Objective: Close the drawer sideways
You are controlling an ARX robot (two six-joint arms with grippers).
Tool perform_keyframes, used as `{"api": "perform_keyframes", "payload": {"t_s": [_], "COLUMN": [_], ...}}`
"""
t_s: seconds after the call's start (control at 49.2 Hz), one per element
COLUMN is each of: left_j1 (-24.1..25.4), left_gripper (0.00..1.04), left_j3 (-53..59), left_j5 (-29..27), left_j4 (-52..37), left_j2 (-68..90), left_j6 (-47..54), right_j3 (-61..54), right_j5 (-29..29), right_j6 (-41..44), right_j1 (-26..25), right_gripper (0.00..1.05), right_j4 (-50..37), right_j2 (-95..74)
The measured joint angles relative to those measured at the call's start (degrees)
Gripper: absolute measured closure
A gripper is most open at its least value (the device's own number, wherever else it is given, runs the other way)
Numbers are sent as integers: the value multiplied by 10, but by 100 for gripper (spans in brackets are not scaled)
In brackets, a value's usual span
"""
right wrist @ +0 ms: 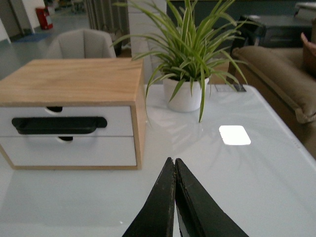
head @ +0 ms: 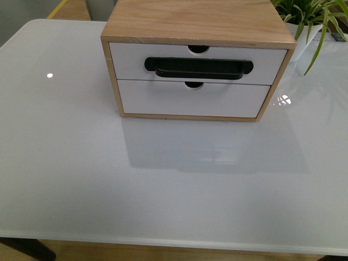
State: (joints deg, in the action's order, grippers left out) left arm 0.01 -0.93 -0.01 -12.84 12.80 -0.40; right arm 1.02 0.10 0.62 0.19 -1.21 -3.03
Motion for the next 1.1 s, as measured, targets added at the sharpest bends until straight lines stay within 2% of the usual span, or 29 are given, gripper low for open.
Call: {"api": "perform_keyframes", "payload": {"t_s": [0.183, 0.224, 0.285, 0.671, 0.691, 0.752, 0.915, 0.996, 1.098], "left_j1": [0, 0, 0, 0, 0, 0, 0, 0, 0], "left_gripper": [103, 103, 103, 103, 99, 85, 55, 34, 13], "left_j3": [0, 0, 0, 0, 0, 0, 0, 0, 0], "left_j5": [0, 1, 0, 0, 0, 0, 0, 0, 0], "left_j4": [28, 89, 120, 128, 128, 128, 128, 128, 128], "left_j2": [-27, -71, -105, -124, -124, -124, -124, -124, -124], "left_j6": [0, 0, 0, 0, 0, 0, 0, 0, 0], "right_j3": [0, 0, 0, 0, 0, 0, 0, 0, 0], "right_j5": [-1, -1, -1, -1, -1, -1, -1, -1, -1], "right_j6": [0, 0, 0, 0, 0, 0, 0, 0, 0], "right_j1": [0, 0, 0, 0, 0, 0, 0, 0, 0], "right_gripper": [103, 103, 103, 103, 101, 88, 58, 37, 16], "right_j4": [11, 11, 11, 12, 12, 12, 12, 12, 12], "right_j2": [26, 26, 26, 27, 27, 27, 27, 27, 27]}}
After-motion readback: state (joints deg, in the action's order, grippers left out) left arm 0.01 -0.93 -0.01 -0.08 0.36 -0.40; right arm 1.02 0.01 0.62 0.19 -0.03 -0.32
